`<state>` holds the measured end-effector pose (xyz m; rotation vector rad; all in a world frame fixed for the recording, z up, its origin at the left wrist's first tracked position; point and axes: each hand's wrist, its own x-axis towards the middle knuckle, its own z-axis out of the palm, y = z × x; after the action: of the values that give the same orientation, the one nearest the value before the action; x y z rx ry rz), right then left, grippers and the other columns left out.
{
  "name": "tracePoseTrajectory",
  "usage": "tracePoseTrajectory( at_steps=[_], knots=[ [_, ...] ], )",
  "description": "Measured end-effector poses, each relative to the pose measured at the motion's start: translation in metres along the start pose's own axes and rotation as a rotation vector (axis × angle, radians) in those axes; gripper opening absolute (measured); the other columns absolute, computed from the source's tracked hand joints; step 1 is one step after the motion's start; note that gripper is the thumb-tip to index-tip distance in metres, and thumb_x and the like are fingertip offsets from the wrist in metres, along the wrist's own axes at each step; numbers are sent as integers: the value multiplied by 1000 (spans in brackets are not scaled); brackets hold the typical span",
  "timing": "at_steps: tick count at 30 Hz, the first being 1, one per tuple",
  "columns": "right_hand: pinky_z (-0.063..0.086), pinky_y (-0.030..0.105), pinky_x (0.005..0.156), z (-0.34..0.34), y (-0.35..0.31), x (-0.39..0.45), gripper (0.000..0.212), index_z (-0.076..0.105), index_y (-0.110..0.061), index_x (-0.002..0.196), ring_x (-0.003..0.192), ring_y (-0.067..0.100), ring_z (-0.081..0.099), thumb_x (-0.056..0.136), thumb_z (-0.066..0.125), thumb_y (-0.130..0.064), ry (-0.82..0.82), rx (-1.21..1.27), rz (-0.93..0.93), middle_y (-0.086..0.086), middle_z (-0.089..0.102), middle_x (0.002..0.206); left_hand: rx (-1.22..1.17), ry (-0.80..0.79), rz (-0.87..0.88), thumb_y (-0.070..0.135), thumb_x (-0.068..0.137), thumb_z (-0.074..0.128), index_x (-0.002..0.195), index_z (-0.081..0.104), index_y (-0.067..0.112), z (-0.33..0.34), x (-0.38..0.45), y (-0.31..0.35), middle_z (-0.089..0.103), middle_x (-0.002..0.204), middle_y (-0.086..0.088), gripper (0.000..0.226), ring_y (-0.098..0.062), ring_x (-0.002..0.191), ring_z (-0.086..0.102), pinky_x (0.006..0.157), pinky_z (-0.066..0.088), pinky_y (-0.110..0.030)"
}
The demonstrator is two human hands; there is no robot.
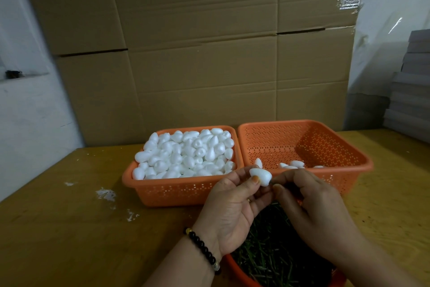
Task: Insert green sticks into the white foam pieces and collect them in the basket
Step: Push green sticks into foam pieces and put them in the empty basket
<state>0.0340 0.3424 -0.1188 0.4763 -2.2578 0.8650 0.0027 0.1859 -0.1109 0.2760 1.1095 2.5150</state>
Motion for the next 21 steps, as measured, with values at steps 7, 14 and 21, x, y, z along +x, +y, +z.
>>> tracePoseTrajectory(
  at_steps=[7,14,21],
  knots=[
    [44,4,73,-5,2,-1,26,62,-25,96,86,-5,60,76,77,-17,50,30,39,-17,63,87,6,25,28,1,76,64,113,59,2,-2,1,0,67,102,-17,38,-21,89,65,81,57,-35],
    [48,14,70,-6,5,-1,22,64,-20,91,76,-1,63,74,79,-16,61,2,14,-14,63,83,73,17,29,3,73,66,108,62,3,-1,-1,-1,69,96,-14,35,-18,83,64,79,57,-35],
    [49,17,64,-4,8,-2,15,67,-18,85,72,-1,61,76,78,-13,62,-9,-35,-12,64,82,88,16,30,6,75,67,108,62,4,0,-2,-3,69,94,-12,33,-17,82,64,79,57,-33]
  ],
)
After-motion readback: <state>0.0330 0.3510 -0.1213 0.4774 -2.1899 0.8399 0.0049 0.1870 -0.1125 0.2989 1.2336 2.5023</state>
